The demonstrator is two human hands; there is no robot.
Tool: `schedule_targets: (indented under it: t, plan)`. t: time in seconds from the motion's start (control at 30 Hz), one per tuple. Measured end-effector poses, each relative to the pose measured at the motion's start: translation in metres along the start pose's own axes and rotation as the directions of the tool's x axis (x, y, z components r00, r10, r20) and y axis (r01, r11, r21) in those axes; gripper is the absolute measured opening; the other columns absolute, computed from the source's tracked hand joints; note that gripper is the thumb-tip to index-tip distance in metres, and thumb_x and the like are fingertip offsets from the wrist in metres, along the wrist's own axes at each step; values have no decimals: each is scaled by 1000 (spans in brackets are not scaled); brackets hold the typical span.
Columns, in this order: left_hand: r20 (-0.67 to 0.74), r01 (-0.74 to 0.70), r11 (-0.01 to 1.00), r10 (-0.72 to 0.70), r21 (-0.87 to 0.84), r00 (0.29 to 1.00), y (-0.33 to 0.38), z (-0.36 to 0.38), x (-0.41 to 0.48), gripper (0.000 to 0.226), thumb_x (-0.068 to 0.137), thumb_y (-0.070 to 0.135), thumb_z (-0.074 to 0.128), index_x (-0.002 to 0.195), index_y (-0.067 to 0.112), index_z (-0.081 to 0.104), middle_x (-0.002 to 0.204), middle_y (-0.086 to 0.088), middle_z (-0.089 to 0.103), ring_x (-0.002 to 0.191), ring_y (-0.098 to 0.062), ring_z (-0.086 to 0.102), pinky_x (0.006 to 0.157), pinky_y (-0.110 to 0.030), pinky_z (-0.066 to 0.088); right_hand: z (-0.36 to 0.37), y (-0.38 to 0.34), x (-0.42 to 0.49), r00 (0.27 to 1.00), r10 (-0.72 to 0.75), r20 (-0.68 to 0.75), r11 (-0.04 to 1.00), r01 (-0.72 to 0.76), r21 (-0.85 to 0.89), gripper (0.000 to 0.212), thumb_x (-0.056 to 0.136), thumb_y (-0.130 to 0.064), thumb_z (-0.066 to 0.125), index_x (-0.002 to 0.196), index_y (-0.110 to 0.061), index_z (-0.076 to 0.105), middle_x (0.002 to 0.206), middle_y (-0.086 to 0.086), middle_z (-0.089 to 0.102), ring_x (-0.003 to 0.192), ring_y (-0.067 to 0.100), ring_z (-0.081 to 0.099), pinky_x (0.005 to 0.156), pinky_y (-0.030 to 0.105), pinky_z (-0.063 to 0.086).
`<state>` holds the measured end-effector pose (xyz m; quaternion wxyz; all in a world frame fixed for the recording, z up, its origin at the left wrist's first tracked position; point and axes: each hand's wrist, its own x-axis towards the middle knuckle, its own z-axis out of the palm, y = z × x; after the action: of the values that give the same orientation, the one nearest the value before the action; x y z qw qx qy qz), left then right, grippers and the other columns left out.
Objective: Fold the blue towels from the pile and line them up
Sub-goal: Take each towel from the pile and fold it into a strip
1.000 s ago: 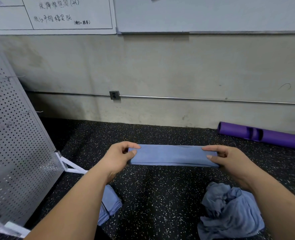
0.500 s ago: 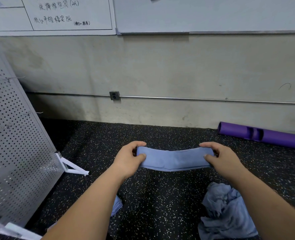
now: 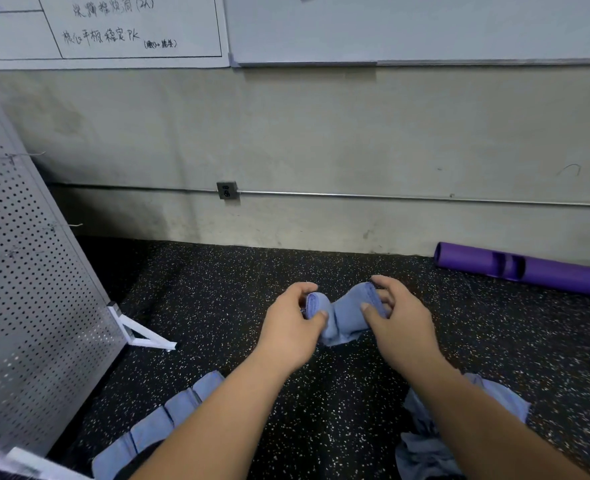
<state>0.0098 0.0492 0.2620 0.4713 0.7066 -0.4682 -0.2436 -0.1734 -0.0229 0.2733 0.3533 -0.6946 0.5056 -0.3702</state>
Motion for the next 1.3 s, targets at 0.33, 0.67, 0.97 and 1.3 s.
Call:
schedule_targets:
  t: [0.33,0.67,0.97,1.3]
  plan:
    - [-100,-91,996,90,-4,991,9,8,-10,42,90,20,79,127,38,67,116,22,68,96,-2,67,90,-24,56,14,-15,-20,991,-133,-14,990,134,36,46,100,-15,69,138,-40,61,124,-23,70,112,-8,64,99,17,51]
    - [-156,-91,913,31,-398,987,25,11,-20,29,92,49,69,117,41,58,104,6,67,87,-23,68,83,-39,60,23,-22,-40,965,-257,-57,955,262,139,47,96,-9,73,128,-42,67,119,-30,71,113,-6,66,94,17,49]
    - [-209,-138,955,84,-263,974,19,1,-13,39,94,15,76,120,36,58,100,5,64,77,-1,59,76,-21,50,13,-27,-32,971,-200,-134,933,230,275,32,105,-10,60,125,-34,67,123,-18,71,115,-4,66,104,29,54]
    - [178,-125,942,187,-312,966,14,-12,-13,38,98,9,69,128,32,63,113,-2,64,96,-9,62,89,-23,54,-39,-11,4,969,-212,126,947,172,271,33,90,-34,82,121,-34,72,107,-16,77,99,4,73,79,18,58]
